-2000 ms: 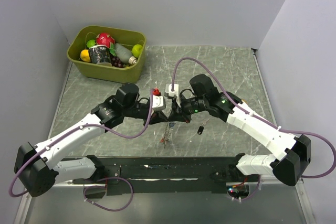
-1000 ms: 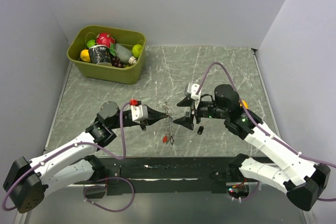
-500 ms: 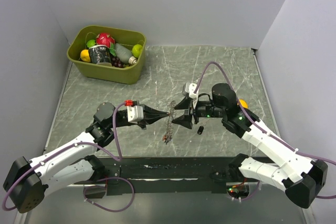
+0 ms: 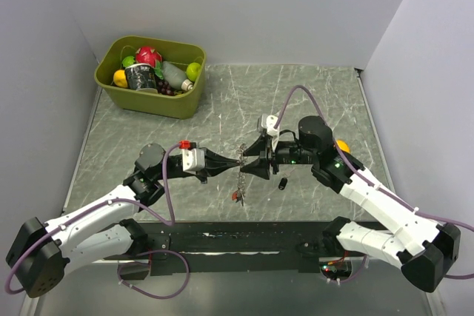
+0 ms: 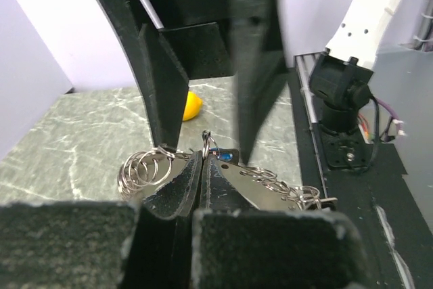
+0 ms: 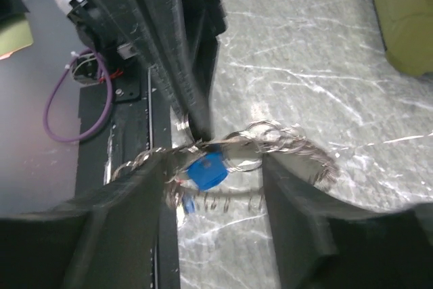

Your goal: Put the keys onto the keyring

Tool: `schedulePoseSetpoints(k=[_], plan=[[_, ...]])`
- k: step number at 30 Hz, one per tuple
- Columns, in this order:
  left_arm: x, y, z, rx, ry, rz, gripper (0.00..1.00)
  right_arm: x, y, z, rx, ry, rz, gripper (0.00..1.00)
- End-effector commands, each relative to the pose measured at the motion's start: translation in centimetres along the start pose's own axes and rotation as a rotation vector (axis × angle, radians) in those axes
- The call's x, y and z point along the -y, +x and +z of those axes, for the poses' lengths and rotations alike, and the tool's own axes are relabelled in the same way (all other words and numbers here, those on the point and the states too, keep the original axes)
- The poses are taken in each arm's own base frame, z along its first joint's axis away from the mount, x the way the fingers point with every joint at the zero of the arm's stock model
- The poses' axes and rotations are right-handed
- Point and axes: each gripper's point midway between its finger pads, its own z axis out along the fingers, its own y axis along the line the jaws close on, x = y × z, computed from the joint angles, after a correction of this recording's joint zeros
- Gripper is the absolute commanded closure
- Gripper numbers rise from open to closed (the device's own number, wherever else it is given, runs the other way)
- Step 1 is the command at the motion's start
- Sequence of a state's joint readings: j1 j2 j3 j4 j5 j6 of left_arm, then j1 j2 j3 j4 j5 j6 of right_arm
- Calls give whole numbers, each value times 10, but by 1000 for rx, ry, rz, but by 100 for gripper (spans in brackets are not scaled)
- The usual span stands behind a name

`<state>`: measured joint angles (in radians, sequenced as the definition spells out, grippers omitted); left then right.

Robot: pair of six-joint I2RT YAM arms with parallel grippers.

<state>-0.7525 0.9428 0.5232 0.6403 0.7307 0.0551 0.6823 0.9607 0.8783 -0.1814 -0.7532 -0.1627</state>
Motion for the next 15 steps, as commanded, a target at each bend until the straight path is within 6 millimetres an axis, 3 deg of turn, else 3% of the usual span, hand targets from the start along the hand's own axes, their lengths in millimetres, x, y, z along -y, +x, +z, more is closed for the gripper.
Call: schedulePoseSetpoints(k=[1, 3, 5, 7, 10, 15], plan=[[0, -33, 5, 93, 27, 75, 99, 4, -10, 5, 25, -11, 3, 47], [0, -33, 3, 91, 16, 77, 99, 4, -7, 6, 14, -10, 9, 55], [0, -35, 2, 96, 9, 87, 99, 5, -6, 5, 12, -1, 3, 56], [-1, -35, 0, 95, 0, 91, 99, 9, -3, 4, 3, 25, 5, 51], [-2, -35, -1, 93, -6, 98, 99, 15, 2, 1, -8, 68, 4, 32], [-2, -33, -2, 88, -11, 100, 99, 14, -1, -4, 15, 97, -4, 23]])
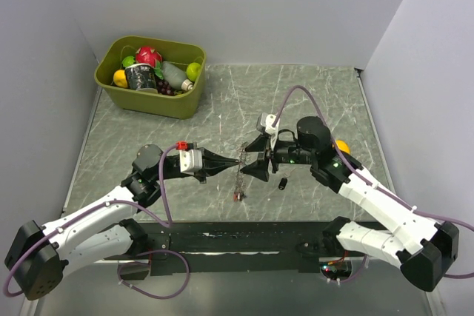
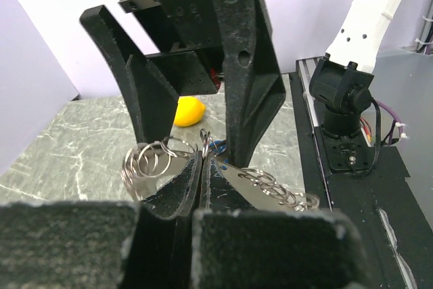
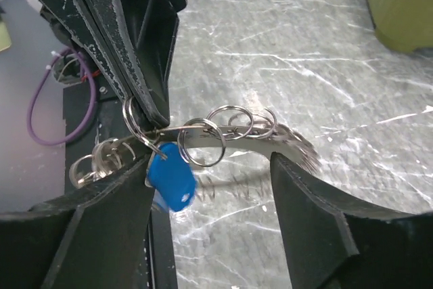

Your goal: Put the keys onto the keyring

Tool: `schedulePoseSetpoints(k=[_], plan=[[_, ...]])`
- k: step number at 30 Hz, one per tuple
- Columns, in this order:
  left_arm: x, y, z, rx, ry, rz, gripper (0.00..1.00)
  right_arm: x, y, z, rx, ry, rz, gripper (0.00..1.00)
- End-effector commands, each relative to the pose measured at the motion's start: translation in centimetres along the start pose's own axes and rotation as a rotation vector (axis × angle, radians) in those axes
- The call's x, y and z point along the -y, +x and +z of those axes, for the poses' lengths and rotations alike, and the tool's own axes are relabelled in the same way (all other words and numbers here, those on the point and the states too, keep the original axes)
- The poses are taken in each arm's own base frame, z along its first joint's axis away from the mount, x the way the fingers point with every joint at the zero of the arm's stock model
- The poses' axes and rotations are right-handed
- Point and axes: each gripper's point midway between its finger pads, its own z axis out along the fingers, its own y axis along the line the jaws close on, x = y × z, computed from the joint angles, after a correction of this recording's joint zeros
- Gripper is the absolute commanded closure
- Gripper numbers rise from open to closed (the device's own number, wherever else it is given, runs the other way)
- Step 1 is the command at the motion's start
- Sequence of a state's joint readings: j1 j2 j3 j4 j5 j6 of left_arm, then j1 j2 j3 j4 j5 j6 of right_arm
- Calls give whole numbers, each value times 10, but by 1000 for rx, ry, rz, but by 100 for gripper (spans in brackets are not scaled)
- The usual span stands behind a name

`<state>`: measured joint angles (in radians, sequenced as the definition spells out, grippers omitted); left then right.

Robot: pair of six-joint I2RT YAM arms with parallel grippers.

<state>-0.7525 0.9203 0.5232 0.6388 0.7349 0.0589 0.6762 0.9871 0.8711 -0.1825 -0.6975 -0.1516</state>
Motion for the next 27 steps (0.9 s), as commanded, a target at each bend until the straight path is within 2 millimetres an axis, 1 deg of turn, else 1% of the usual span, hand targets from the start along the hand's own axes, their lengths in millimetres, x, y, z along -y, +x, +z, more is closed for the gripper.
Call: schedulePoseSetpoints(k=[1, 4, 6, 8, 10, 12, 13, 14, 15, 19, 22, 23, 24, 26, 27], plan=[[-4, -26, 1, 74, -13, 84, 99, 2, -12, -8, 51, 50, -35, 23], [-4, -27, 1, 73, -12, 85, 99, 3, -13, -9, 58, 63, -29, 24], [-4, -26, 1, 72, -13, 85, 99, 4, -14, -10, 63, 74, -32, 27], [-5, -27, 1, 74, -17, 87, 99, 6, -15, -11, 67, 88, -30, 42], [-5, -27, 2, 73, -14, 84, 99, 6, -14, -10, 67, 85, -31, 52], [-4, -26, 2, 75, -11, 86, 99, 4, -14, -9, 69, 67, -31, 56], [-5, -26, 2, 74, -13, 84, 99, 3, -13, -8, 69, 62, -28, 63], [-5, -26, 2, 74, -12, 83, 99, 2, -12, -7, 66, 48, -28, 67], [-5, -26, 2, 74, -12, 80, 99, 0, -13, -7, 66, 40, -29, 74], [-5, -24, 1, 71, -17, 82, 99, -4, -9, -6, 59, 14, -32, 87], [-6, -24, 1, 66, -24, 82, 99, -4, -8, -9, 54, 22, -38, 87], [-7, -23, 0, 61, -28, 83, 99, -5, -8, -12, 57, 26, -50, 85], [-7, -23, 0, 58, -30, 90, 99, -5, -8, -13, 56, 32, -57, 77], [-10, -22, -1, 52, -48, 95, 99, -3, -6, -18, 49, 63, -65, 66], [-10, -20, -2, 41, -50, 94, 99, -3, -7, -21, 49, 74, -69, 56]])
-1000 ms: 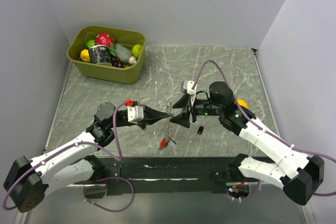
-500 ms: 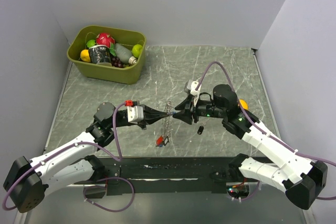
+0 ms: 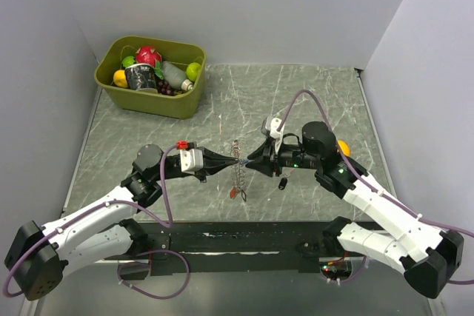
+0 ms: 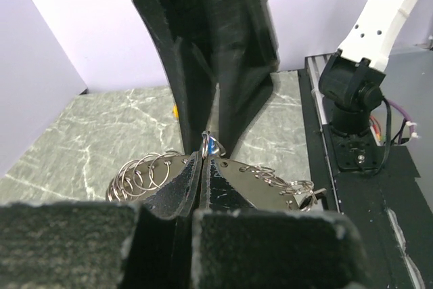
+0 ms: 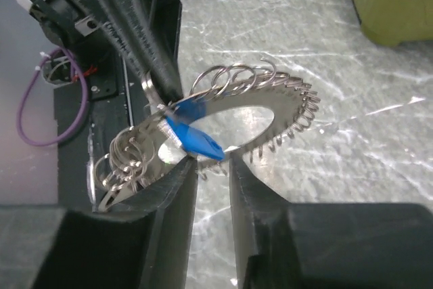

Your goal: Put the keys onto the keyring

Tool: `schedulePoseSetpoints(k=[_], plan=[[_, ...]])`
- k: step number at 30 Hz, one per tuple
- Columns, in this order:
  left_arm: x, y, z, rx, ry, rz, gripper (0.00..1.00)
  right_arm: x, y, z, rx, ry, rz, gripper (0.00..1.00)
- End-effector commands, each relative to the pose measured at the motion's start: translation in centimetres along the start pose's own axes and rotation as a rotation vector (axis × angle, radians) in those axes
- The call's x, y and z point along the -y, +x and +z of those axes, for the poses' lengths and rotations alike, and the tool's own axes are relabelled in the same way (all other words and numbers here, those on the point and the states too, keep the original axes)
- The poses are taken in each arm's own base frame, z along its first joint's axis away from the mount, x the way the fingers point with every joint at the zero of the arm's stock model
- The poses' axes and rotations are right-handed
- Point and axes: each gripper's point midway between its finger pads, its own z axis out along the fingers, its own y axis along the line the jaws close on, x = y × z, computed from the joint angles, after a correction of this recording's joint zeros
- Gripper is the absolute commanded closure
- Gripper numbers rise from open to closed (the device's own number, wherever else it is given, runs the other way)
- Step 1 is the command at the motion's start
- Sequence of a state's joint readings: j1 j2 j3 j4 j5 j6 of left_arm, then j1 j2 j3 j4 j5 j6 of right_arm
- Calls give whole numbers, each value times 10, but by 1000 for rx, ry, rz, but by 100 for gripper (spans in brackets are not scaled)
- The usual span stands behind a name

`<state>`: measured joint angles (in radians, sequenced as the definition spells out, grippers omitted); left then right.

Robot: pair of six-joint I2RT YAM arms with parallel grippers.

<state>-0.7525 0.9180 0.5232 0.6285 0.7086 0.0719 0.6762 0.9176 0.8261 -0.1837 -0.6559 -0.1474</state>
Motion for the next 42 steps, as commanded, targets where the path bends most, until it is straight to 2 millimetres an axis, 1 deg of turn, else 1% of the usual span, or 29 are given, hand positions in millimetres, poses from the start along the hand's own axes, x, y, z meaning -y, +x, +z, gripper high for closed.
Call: schedulePoseSetpoints(k=[1, 2, 3, 4, 6, 7, 8, 12, 14, 15, 16, 18, 21, 27, 33, 36, 40, 42], plan=[[-6, -23, -2, 51, -30, 89, 99, -1, -9, -13, 32, 40, -60, 51], [-6, -22, -2, 48, -30, 90, 99, -2, -11, -16, 42, 46, -68, 47], [-7, -22, -3, 46, -34, 96, 99, -3, -12, -18, 51, 47, -74, 39], [-6, -22, -3, 44, -33, 100, 99, -9, -18, -21, 77, 34, -91, 36], [-7, -23, -3, 41, -36, 104, 99, -14, -20, -24, 92, 14, -96, 30], [-7, -24, -4, 41, -34, 106, 99, -18, -24, -26, 105, 0, -105, 30], [-6, -23, -4, 36, -30, 105, 99, -27, -30, -27, 124, -45, -115, 30], [-6, -24, -3, 40, -23, 106, 99, -41, -43, -25, 159, -138, -106, 34], [-6, -25, -2, 44, -19, 104, 99, -43, -44, -21, 157, -166, -83, 36], [-5, -25, -1, 46, -18, 104, 99, -43, -46, -20, 165, -174, -84, 41], [-5, -25, -1, 48, -16, 104, 99, -40, -44, -16, 157, -170, -71, 44], [-4, -26, -1, 52, -13, 100, 99, -37, -44, -13, 152, -158, -51, 48], [-3, -26, -1, 51, -7, 100, 99, -32, -42, -8, 145, -148, -22, 49], [-2, -25, -2, 52, -7, 98, 99, -29, -44, -2, 157, -148, -2, 50], [-2, -26, -1, 56, 0, 97, 99, -23, -42, 4, 144, -137, 13, 56], [-2, -26, -1, 58, -3, 98, 99, -20, -40, 7, 135, -134, 15, 57], [-2, -25, -1, 57, -2, 98, 99, -23, -37, 9, 126, -155, 22, 55], [-2, -25, 0, 58, 2, 93, 99, -20, -37, 10, 124, -145, 23, 55]])
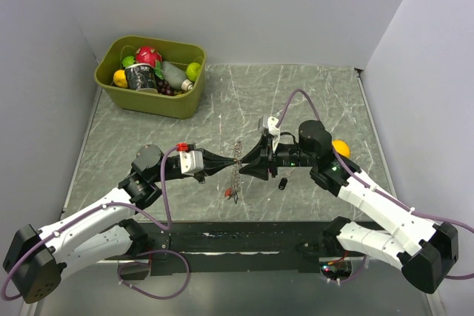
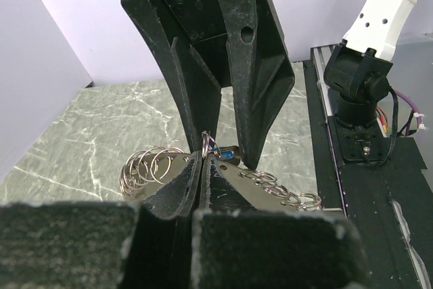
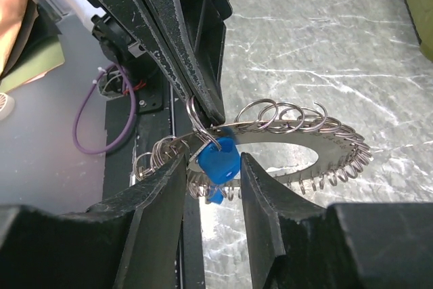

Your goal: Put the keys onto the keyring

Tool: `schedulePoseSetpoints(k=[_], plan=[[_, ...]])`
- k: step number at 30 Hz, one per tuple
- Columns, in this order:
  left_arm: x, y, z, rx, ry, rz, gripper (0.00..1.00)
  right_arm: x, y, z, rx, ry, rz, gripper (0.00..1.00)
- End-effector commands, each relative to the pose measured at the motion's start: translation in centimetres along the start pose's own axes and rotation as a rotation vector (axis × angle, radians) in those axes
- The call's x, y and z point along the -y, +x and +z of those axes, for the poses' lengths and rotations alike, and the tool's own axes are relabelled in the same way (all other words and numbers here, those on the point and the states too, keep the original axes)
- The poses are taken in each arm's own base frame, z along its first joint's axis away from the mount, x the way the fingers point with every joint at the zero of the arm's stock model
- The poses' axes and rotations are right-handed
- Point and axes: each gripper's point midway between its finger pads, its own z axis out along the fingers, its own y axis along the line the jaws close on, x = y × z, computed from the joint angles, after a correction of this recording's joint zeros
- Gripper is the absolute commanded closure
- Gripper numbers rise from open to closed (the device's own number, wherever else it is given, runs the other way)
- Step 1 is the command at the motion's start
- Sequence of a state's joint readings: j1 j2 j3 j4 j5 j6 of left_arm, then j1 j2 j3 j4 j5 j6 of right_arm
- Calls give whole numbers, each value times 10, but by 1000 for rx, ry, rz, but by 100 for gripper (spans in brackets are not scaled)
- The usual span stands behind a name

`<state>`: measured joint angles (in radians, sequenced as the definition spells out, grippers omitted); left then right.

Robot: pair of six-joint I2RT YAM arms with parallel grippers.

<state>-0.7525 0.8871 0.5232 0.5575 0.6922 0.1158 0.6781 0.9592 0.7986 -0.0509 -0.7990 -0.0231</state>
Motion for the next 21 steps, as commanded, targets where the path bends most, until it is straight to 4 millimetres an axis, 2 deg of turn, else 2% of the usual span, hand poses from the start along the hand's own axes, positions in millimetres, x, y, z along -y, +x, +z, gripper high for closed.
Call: schedulePoseSetpoints(k=[1, 4, 5, 11, 14, 21], plan=[[-2, -30, 4, 93, 12, 76, 99, -2, -29, 1, 63, -7, -64, 57], [-2, -29, 4, 92, 15, 74, 99, 0, -26, 1, 59, 4, -57, 69], [-2, -29, 4, 93, 13, 76, 99, 1, -26, 1, 59, 7, -58, 78], [-3, -28, 5, 90, 12, 78, 99, 3, -26, 0, 59, 23, -78, 95], [-3, -30, 5, 98, 10, 80, 99, 5, -22, -1, 47, 35, -81, 100], [-2, -34, 4, 118, 5, 79, 99, 9, -7, -3, 19, 54, -82, 100]])
